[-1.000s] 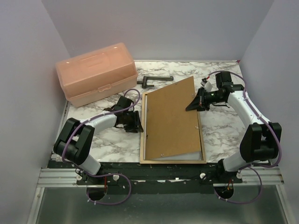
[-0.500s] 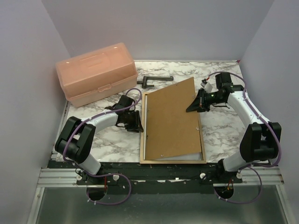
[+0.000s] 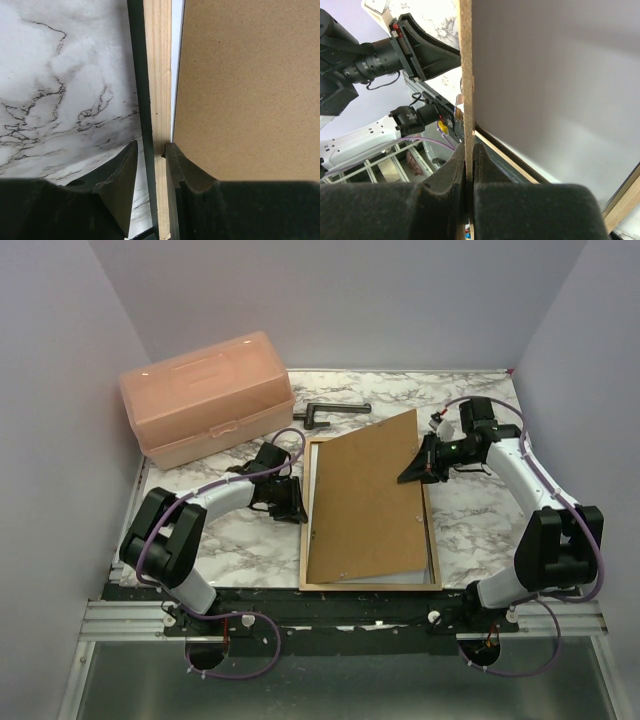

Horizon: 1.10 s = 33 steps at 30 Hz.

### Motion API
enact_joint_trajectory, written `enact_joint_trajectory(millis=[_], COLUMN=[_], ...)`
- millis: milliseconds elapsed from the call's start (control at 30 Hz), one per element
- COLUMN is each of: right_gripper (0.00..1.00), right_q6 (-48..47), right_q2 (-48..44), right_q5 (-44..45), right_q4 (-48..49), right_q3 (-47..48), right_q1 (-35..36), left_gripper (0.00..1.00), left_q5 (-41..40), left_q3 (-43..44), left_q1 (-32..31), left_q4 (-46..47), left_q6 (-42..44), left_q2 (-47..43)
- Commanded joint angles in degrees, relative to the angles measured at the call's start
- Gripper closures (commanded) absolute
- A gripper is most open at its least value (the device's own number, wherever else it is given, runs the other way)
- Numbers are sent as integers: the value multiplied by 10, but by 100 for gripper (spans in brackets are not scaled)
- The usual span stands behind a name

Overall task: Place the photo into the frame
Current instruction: Place the photo frame item in the photo frame.

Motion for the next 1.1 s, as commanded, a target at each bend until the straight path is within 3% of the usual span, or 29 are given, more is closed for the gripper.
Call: enact_joint_trajectory(millis=[0, 533, 667, 867, 1067], right_gripper=[100, 100, 97, 59, 31], right_q6=[5, -23, -20, 1, 13], right_q2=[15, 72, 79, 70, 73], right_q5=[5, 26, 72, 110, 141], right_q4=[-4, -11, -16, 4, 23], right_q3=[-15, 20, 19, 18, 12], right_q1=[10, 48, 55, 55, 67], left_gripper=[71, 74, 73, 72, 69], left_q5=[-48, -57, -61, -64, -70], left_q3=[0, 12, 13, 13, 11], left_q1=[-11, -16, -17, -18, -19], left_q4=[1, -13, -18, -21, -20], left_q6=[14, 31, 32, 32, 29], left_q2=[34, 46, 47, 48, 49])
